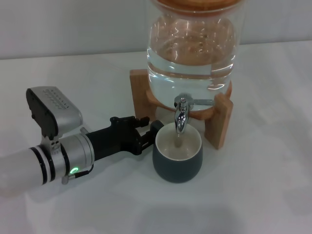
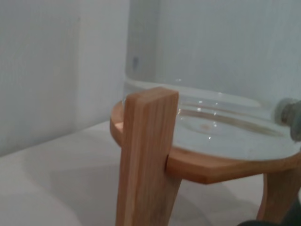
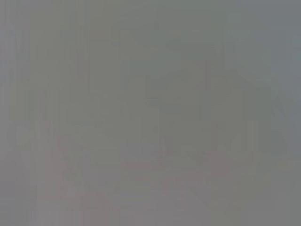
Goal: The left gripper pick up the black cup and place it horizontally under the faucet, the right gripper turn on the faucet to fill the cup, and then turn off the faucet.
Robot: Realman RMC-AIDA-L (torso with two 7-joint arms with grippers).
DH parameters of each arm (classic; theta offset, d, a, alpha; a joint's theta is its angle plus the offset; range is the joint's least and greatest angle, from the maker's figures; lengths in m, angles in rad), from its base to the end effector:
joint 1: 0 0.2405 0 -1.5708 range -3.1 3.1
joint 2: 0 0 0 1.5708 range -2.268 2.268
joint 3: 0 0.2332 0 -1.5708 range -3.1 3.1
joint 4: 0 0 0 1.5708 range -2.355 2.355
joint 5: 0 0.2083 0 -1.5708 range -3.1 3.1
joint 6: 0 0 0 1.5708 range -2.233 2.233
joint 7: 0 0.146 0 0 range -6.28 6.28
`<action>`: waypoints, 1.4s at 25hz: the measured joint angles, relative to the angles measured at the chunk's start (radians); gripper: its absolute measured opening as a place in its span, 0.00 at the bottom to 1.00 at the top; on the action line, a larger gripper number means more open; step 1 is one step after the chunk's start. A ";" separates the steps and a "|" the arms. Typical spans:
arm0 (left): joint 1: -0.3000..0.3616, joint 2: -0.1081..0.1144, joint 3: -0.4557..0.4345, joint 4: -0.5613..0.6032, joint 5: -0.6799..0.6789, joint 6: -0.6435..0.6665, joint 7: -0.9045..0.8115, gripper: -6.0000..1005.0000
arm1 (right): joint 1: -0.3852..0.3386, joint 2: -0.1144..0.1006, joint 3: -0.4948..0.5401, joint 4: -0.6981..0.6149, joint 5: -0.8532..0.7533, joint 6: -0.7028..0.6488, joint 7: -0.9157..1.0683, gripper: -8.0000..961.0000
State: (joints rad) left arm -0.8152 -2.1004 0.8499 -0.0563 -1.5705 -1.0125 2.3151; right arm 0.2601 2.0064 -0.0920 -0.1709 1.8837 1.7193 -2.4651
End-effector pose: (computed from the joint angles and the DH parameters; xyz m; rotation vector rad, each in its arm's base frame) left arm -0.2202 0.3353 -0.1108 -2.6134 -0.5880 -0.5826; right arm 0.3474 0.2412 0.1244 -1.3439 0.3791 1.0783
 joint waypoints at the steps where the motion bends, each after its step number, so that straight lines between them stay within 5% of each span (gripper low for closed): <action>1: -0.004 0.000 0.000 0.000 0.006 0.007 -0.007 0.41 | 0.001 0.000 0.000 0.001 0.000 0.000 0.000 0.87; 12: 0.028 0.007 -0.003 0.016 0.017 -0.035 -0.029 0.45 | 0.003 0.000 0.000 0.000 -0.001 -0.005 0.000 0.87; 15: 0.065 0.008 0.001 0.048 0.021 -0.045 -0.052 0.46 | 0.002 0.000 0.000 0.000 -0.004 -0.004 0.000 0.87; 20: 0.133 0.007 0.002 0.104 0.022 -0.095 -0.053 0.65 | -0.005 0.000 0.000 0.001 -0.007 0.002 0.000 0.87; 27: 0.230 0.012 0.002 0.192 0.023 -0.219 -0.048 0.65 | -0.020 -0.001 -0.004 -0.010 -0.009 0.005 0.000 0.87; 35: 0.372 0.017 -0.006 0.293 -0.058 -0.309 -0.054 0.64 | -0.110 -0.001 -0.188 -0.342 -0.079 0.009 0.302 0.87</action>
State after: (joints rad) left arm -0.4434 -2.0831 0.8436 0.2366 -1.6281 -1.3218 2.2611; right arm 0.1496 2.0055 -0.2800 -0.5132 1.8045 1.7279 -2.1628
